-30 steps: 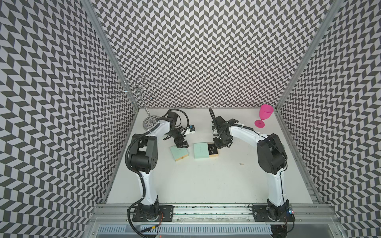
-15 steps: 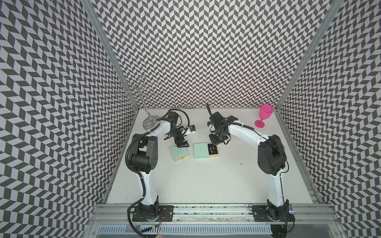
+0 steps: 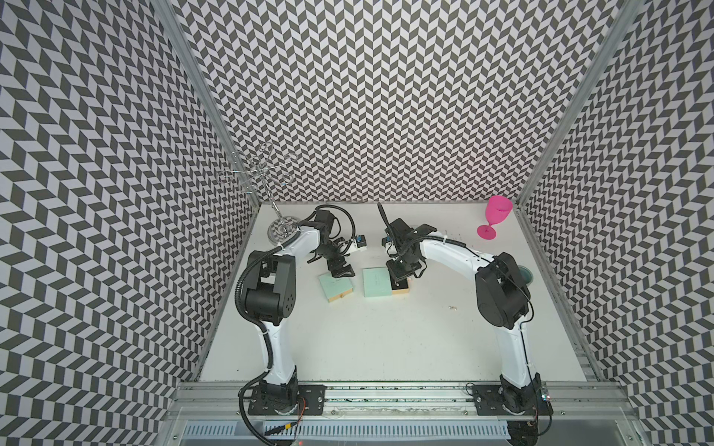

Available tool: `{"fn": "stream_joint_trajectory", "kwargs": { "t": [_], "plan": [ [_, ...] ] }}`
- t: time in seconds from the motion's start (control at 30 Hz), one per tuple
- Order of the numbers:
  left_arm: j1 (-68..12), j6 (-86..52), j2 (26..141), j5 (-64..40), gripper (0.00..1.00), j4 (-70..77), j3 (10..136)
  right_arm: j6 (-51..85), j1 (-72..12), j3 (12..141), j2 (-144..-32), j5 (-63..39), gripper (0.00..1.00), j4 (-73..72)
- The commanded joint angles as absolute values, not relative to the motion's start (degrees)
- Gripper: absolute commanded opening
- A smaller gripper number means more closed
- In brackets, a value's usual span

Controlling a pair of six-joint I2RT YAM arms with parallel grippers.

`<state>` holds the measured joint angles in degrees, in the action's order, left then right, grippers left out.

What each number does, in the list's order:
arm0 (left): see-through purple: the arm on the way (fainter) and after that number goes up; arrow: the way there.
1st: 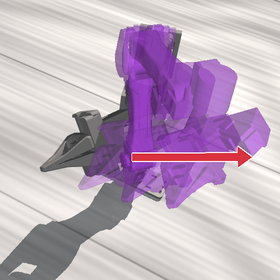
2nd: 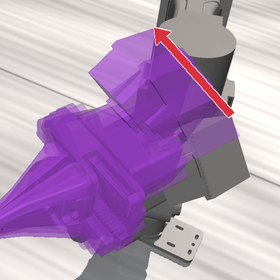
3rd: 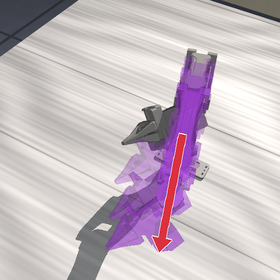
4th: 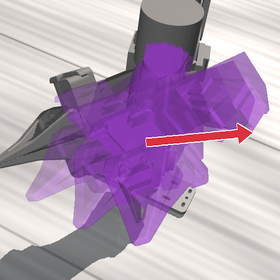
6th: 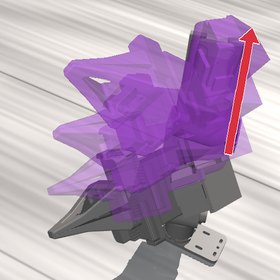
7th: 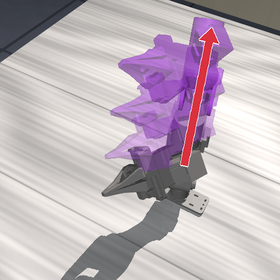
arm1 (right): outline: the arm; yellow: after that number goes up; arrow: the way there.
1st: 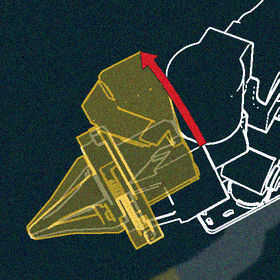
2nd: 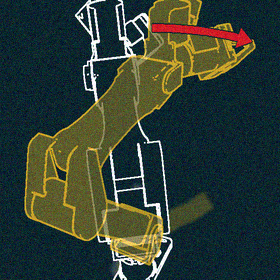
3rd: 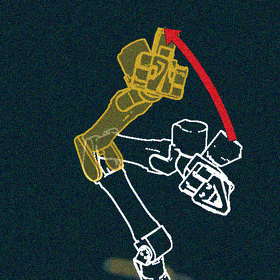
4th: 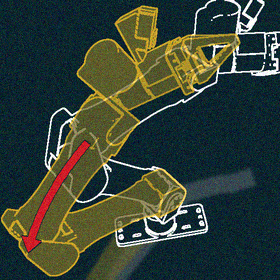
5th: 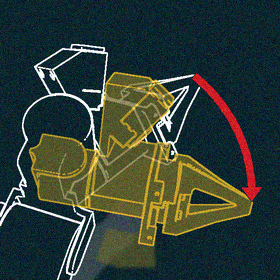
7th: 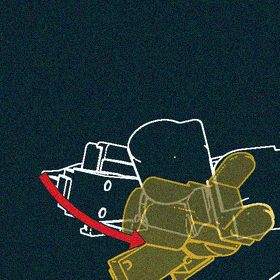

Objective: Place the earrings into the drawer-style jewelry box
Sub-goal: Close the drawer of the jewelry box.

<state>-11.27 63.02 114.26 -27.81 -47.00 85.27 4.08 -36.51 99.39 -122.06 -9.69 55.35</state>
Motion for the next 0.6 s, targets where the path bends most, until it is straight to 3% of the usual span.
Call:
{"fn": "stream_joint_trajectory", "kwargs": {
  "t": [0.0, 0.2, 0.57],
  "plan": [
    [-11.45, 63.89, 113.42, -29.23, 0.91, -46.93, 84.64, 3.77, -36.46, 98.53, -122.93, -9.05, 0.12, 54.23],
    [-11.84, 64.12, 114.32, -28.61, 0.91, -46.77, 85.56, 6.52, -35.41, 95.49, -116.8, -4.54, 0.12, 53.88],
    [-14.59, 70.0, 115.89, -24.66, 0.84, -48.42, 87.09, 9.54, -31.81, 85.78, -111.46, -5.38, 0.12, 50.14]
  ]
}}
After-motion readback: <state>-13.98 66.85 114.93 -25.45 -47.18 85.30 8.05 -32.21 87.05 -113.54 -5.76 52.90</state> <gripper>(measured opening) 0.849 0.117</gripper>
